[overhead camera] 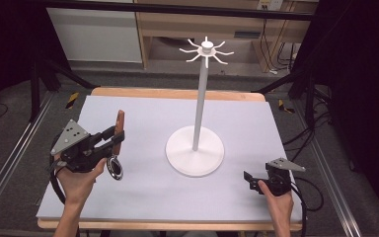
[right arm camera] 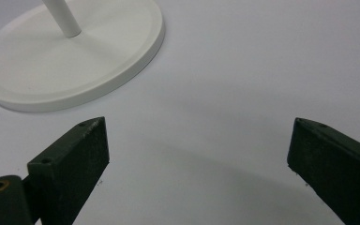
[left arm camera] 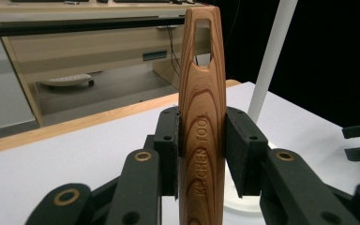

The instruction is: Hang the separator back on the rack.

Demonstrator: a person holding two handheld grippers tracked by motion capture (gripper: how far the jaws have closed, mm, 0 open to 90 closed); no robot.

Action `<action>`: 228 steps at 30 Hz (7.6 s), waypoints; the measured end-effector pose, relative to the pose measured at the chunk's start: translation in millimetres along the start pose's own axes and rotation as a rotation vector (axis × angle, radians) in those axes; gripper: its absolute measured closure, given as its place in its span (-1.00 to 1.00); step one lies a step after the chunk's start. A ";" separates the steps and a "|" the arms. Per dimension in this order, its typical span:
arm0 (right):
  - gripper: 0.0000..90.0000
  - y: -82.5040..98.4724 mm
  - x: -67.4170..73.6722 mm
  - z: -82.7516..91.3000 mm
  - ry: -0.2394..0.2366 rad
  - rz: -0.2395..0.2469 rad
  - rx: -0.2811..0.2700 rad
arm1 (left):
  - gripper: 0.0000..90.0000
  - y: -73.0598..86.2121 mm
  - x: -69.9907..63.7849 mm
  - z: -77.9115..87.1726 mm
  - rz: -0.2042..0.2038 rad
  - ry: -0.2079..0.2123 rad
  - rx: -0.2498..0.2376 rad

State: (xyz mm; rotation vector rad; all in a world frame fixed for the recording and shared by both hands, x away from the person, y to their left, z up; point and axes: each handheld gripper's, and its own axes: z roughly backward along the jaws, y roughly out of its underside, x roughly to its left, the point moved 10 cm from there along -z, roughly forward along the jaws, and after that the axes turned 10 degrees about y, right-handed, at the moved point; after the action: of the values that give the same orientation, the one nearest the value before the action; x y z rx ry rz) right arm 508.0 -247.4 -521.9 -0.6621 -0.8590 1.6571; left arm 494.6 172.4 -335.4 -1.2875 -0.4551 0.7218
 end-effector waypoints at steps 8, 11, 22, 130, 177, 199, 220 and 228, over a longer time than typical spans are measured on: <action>-0.86 2.3 0.1 -2.3 0.004 0.012 0.017 | 0.50 -17.0 -6.4 -11.6 -0.021 0.018 -0.004; -0.86 2.5 1.5 -1.9 0.003 0.010 0.019 | 0.50 -20.6 -7.2 -15.8 -0.016 0.027 -0.005; -0.86 1.6 0.5 -1.9 0.006 0.012 0.014 | 0.50 -45.7 -13.0 -26.0 -0.033 0.042 -0.028; -0.86 1.0 -1.0 -3.1 0.003 0.000 0.016 | 0.50 -152.3 -80.6 -100.3 -0.134 0.138 -0.051; -0.86 2.4 0.8 -4.5 -0.005 0.007 0.024 | 0.43 -134.4 -72.3 -114.5 -0.131 0.126 -0.040; -0.86 3.5 1.5 -5.1 0.001 0.013 0.026 | 0.21 -77.3 -46.5 -67.4 -0.120 0.124 -0.012; -0.86 6.2 -0.5 -5.1 0.010 0.005 0.024 | 0.00 34.7 -5.0 -45.2 -0.039 0.046 0.104; -0.86 7.2 -1.9 -6.0 0.020 0.007 0.021 | -0.11 77.1 21.1 -42.7 0.014 -0.014 0.155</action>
State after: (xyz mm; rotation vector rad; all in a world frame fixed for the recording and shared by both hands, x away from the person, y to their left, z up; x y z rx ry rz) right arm 509.1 -249.0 -531.3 -0.6664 -0.8252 1.6608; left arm 520.6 166.0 -422.0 -1.1419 -0.3936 0.7634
